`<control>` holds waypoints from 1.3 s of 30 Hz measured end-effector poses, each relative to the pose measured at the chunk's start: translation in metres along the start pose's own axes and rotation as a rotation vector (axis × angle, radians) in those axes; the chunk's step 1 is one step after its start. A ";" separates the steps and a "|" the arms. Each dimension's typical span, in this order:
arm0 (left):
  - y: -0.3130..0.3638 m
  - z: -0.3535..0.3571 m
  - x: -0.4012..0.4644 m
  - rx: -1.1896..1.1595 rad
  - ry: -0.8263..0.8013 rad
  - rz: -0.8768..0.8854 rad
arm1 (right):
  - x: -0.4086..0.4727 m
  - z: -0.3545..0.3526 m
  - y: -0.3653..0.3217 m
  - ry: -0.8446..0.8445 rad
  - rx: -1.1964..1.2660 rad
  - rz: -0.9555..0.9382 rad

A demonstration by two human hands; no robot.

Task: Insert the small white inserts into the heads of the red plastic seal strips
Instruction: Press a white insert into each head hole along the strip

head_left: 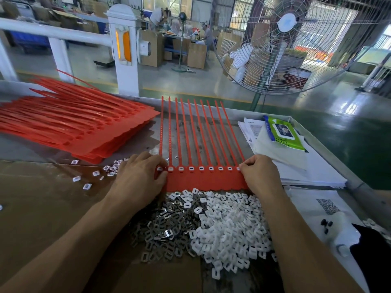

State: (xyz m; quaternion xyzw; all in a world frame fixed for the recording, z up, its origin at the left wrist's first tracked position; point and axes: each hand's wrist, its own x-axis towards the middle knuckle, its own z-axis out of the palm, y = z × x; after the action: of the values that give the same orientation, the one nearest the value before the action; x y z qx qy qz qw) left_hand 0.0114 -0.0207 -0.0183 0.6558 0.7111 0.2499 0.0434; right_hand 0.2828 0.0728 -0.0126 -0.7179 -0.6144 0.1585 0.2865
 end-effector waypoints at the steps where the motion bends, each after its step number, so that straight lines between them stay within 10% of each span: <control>1: 0.000 -0.001 -0.001 -0.001 0.000 -0.002 | -0.001 0.000 0.001 0.001 0.006 0.001; 12: -0.002 0.000 -0.001 -0.004 0.006 0.003 | -0.019 -0.014 -0.010 -0.002 0.190 -0.155; 24: 0.000 0.000 -0.001 0.001 -0.003 0.002 | -0.048 -0.018 -0.033 -0.770 0.172 -0.528; 39: -0.002 0.001 0.000 -0.012 0.012 0.013 | -0.048 -0.023 -0.033 -0.746 0.261 -0.485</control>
State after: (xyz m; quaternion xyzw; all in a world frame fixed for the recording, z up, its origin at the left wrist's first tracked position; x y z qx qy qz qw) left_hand 0.0100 -0.0204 -0.0205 0.6584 0.7056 0.2585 0.0416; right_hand 0.2605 0.0234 0.0191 -0.4052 -0.8006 0.4102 0.1628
